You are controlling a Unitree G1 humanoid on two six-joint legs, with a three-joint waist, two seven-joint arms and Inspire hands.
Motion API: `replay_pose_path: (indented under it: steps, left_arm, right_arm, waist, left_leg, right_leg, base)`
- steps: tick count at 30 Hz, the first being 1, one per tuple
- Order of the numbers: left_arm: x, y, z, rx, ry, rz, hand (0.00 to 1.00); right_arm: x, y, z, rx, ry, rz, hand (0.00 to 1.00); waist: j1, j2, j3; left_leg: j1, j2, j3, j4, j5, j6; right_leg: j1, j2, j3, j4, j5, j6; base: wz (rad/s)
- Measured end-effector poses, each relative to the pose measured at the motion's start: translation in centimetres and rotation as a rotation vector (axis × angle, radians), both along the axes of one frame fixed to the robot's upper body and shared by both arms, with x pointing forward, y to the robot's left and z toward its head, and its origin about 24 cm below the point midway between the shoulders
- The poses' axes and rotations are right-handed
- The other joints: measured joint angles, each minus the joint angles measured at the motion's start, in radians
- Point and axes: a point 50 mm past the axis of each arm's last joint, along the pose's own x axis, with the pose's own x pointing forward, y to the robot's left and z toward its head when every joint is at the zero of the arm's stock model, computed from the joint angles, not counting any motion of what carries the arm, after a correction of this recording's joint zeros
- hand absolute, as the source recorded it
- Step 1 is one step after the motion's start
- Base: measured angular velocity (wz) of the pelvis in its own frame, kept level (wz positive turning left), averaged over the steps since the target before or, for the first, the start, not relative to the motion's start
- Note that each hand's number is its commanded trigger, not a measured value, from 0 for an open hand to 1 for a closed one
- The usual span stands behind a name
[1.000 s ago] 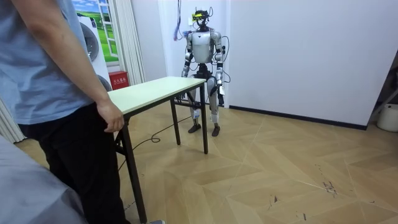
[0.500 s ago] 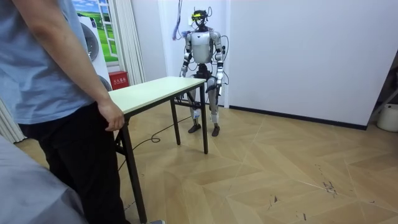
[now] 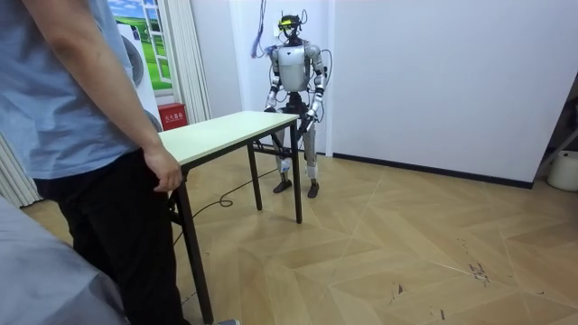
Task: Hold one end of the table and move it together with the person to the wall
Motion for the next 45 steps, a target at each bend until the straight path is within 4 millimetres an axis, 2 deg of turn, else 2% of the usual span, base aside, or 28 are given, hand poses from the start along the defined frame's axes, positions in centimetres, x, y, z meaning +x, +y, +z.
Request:
replay_pose_path:
  steps: [8,12,15,21,25,28,34,40,45]
  left_arm:
    - [2.8,-3.1,2.9,-0.177,-0.139,-0.036,0.0]
    - [4.2,-3.1,3.5,-0.175,-0.16,-0.039,0.0]
    - [5.5,-3.2,4.1,-0.17,-0.184,-0.053,0.0]
    - [6.5,-3.6,4.4,-0.188,-0.158,-0.046,0.0]
    - [8.4,-3.8,5.5,-0.183,-0.186,-0.062,0.0]
    - [9.6,-3.3,6.1,-0.167,-0.197,-0.035,0.0]
    - [10.0,-2.2,6.1,-0.173,-0.157,0.05,0.0]
    - [10.8,-1.0,6.5,-0.176,-0.11,0.139,0.0]
    - [11.3,-0.5,6.9,-0.179,-0.074,0.193,0.0]
  right_arm:
    - [2.0,1.8,1.8,0.158,-0.077,-0.017,0.0]
    - [3.7,3.0,2.5,0.186,-0.116,0.035,0.0]
    - [4.8,3.4,3.0,0.222,-0.133,0.033,0.0]
    - [6.7,3.2,3.8,0.239,-0.138,-0.008,0.0]
    - [8.1,3.1,4.8,0.237,-0.167,-0.019,0.0]
    - [8.5,2.9,4.8,0.22,-0.15,-0.026,0.0]
    - [9.0,2.7,4.9,0.18,-0.122,-0.048,0.0]
    - [10.0,1.8,5.2,0.138,-0.097,-0.081,0.0]
    - [10.5,1.6,5.4,0.14,-0.079,-0.114,0.0]
  waist:
    - [0.0,0.006,-0.0051]
    - [0.0,0.002,-0.0029]
    - [0.004,-0.007,0.0031]
    - [-0.004,0.002,0.0038]
    - [-0.005,0.004,0.0026]
    - [0.001,0.007,0.0026]
    - [-0.001,0.011,0.001]
    - [0.001,0.02,0.0071]
    - [0.0,0.019,0.0077]
  left_leg:
    - [0.006,0.001,0.006,0.01,0.0,0.0]
    - [0.02,0.002,0.009,0.011,0.0,0.0]
    - [0.018,0.002,0.006,0.011,0.0,0.0]
    - [0.014,0.004,0.006,0.019,-0.002,-0.001]
    - [0.021,0.004,0.006,0.02,-0.002,-0.001]
    - [0.032,0.004,0.013,0.016,-0.002,-0.001]
    - [0.04,0.004,0.016,0.014,-0.001,-0.001]
    - [0.038,0.004,0.015,0.013,-0.001,-0.001]
    - [0.033,0.004,0.015,0.011,-0.001,-0.001]
  right_leg:
    - [0.003,0.0,0.003,0.004,0.001,-0.001]
    - [0.009,-0.001,0.002,0.018,0.001,-0.001]
    - [0.009,-0.001,0.002,0.017,0.0,-0.001]
    - [0.009,0.001,0.0,0.018,0.001,-0.001]
    - [0.016,0.001,0.001,0.017,0.001,-0.002]
    - [0.021,0.002,0.004,0.017,0.001,-0.002]
    - [0.025,0.002,0.005,0.017,0.001,-0.002]
    - [0.025,0.002,0.003,0.017,0.002,-0.003]
    - [0.018,0.002,0.0,0.017,0.002,-0.003]
  base:
    - [0.0]
    - [-0.03]
    - [0.01]
    - [0.0]
    - [0.0]
    - [-0.06]
    - [-0.02]
    - [0.0]
    - [0.0]
